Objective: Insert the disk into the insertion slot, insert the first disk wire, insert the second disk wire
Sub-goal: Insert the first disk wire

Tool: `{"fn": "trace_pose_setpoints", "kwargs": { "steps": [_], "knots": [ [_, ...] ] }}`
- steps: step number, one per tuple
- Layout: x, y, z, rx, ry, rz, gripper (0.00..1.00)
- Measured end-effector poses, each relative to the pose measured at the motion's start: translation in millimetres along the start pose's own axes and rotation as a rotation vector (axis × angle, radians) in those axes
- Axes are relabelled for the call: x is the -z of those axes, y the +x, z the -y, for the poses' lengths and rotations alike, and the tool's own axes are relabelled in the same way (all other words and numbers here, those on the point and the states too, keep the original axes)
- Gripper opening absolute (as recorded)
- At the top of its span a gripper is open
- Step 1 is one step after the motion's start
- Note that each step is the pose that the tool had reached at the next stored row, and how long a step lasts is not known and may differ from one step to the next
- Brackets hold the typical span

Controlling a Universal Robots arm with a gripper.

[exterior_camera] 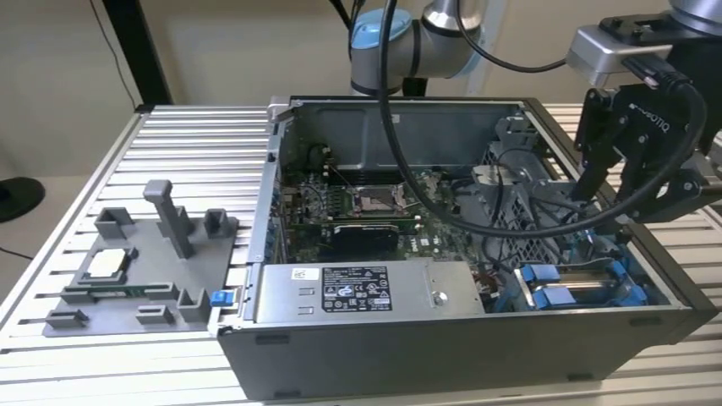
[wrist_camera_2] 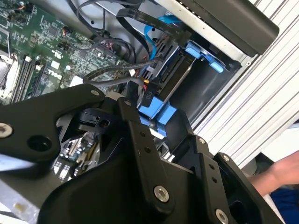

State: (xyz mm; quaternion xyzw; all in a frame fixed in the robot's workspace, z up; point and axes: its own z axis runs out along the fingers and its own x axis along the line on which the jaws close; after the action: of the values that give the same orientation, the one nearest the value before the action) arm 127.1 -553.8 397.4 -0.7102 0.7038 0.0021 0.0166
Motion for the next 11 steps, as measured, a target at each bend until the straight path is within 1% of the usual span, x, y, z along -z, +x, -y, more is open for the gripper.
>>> {"fn": "trace_pose_setpoints", "kwargs": {
  "steps": [11],
  "knots": [
    [-3.5, -0.4, 0.6, 0.094, 0.01, 0.0018, 1.0]
  ]
}}
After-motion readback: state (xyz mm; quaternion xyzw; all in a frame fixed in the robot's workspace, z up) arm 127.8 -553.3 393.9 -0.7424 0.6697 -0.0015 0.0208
